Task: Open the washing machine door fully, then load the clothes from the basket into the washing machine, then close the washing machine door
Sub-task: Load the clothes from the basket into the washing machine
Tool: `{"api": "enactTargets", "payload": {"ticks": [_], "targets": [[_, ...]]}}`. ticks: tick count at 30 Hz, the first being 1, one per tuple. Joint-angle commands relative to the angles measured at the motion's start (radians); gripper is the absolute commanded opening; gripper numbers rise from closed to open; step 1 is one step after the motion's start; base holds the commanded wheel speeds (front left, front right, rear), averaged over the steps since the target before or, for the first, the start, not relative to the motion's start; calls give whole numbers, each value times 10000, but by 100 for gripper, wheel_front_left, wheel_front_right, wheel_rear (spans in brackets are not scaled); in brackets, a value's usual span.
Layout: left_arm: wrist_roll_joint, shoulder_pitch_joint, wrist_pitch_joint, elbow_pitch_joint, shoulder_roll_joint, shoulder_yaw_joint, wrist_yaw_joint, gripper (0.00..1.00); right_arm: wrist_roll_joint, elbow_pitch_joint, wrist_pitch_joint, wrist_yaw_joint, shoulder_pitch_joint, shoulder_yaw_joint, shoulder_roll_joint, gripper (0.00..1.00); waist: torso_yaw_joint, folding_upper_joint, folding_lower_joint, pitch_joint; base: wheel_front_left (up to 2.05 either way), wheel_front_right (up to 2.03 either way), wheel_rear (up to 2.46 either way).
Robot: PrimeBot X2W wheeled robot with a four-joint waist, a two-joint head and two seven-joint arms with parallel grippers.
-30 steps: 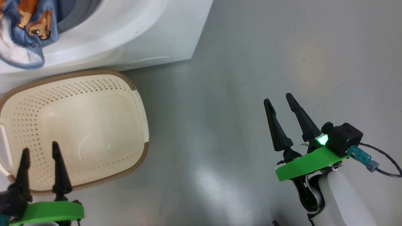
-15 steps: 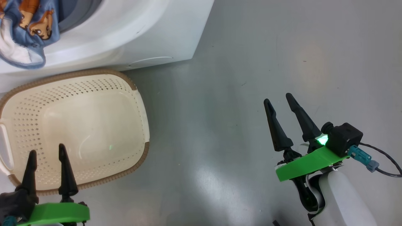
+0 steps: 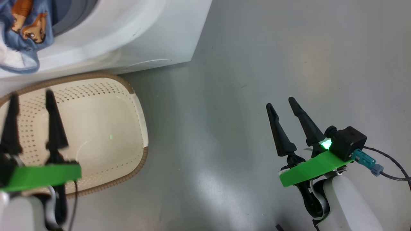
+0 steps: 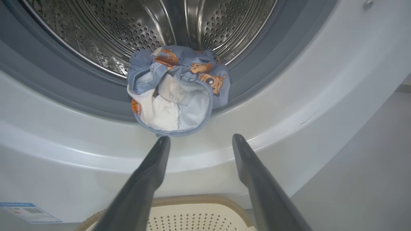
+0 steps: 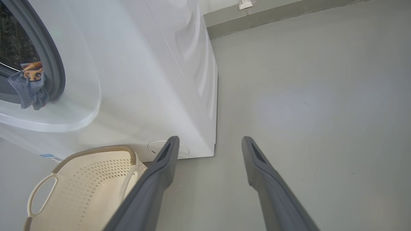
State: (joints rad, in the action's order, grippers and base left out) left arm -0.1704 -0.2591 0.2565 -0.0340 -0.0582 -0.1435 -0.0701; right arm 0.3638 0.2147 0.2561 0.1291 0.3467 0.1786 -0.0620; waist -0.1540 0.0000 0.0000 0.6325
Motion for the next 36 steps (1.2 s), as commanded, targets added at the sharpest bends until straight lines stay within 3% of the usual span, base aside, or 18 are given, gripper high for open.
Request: {"api": "enactTargets", "payload": {"ticks": [1,8,12,18,28,36], "targets": [[155,-160,53,-272,-310,-335,51,100,96,-159,57,16,-177,223,66,100,-39,0,0,-5,0,0,0],[-205,-1566,-1118,-438,-1099,-694,183,100,197,-81,57,16,-180,278,91,100,-254,0,0,-18,0,0,0],[-258,-2182,-2544,-896,-1711,-747,245,100,247,-49,57,16,-180,259,103,100,-319,0,0,30,0,0,0],[-839,-2886,-4270,-1211,-2071,-958,221,100,307,-39,57,16,-138,308,112,100,-368,0,0,100,0,0,0],[-1747,-4259,-7577,-415,-2871,-893,276,100,483,-23,57,16,-83,383,116,100,-425,0,0,222,0,0,0],[-1936,-4907,-8772,182,-3309,-784,268,100,594,-5,57,16,-53,445,117,100,-466,0,0,284,0,0,0]]}}
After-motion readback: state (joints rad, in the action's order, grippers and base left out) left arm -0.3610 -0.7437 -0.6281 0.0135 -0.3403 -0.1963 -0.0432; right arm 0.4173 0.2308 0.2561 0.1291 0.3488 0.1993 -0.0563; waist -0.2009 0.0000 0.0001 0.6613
